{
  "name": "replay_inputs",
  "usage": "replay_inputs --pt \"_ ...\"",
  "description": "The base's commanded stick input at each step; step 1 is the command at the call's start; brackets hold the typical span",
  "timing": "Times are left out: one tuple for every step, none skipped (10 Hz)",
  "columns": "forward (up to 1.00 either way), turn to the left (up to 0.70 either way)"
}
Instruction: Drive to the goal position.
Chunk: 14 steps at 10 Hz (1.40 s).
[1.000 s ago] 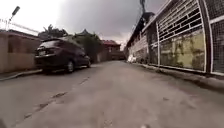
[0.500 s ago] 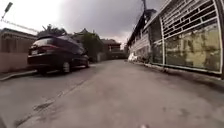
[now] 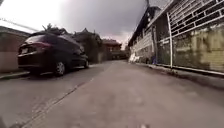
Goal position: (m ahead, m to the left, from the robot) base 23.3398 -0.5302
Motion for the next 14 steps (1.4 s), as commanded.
replay_inputs --pt "1.0 0.0" --pt "1.0 0.0" --pt "1.0 0.0" --pt "1.0 0.0" --pt "1.0 0.0" --pt "1.0 0.0" --pt "1.0 0.0" --pt "1.0 0.0" --pt "1.0 0.0" --pt "1.0 0.0" --pt "1.0 0.0" --pt "1.0 0.0" --pt "1.0 0.0" --pt "1.0 0.0"
